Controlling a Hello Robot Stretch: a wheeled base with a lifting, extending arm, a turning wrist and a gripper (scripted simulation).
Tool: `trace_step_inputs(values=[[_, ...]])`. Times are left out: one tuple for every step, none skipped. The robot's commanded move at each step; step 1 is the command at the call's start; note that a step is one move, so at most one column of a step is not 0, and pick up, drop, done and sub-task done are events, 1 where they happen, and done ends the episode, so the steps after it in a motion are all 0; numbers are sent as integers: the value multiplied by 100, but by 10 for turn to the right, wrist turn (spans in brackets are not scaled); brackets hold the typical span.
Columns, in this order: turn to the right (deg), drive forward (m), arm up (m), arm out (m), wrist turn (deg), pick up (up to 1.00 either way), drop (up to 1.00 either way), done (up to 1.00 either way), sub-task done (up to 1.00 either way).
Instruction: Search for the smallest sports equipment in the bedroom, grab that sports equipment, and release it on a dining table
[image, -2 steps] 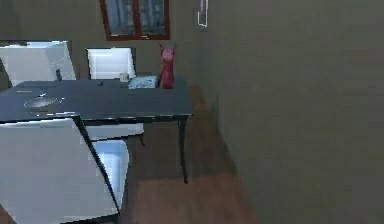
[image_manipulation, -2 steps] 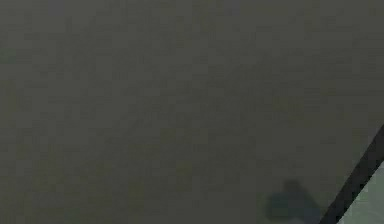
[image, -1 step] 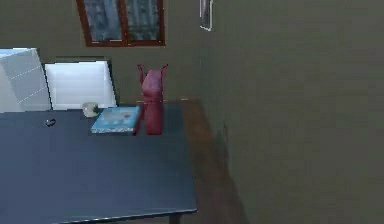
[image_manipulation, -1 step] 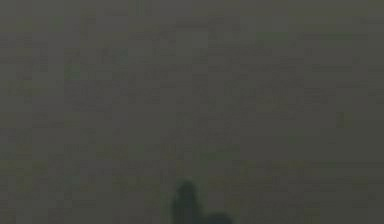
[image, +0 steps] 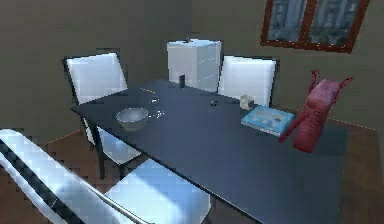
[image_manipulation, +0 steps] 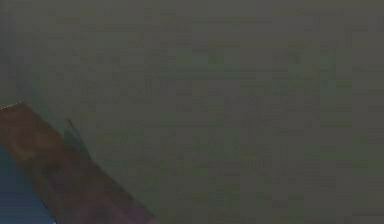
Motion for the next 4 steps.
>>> trace_step_inputs(values=[[-270, 0, 0, 0, 0, 0, 0, 0, 0], [-450, 0, 0, 0, 0, 0, 0, 0, 0], [-390, 0, 0, 0, 0, 0, 0, 0, 0], [0, 100, 0, 0, 0, 0, 0, 0, 0]])
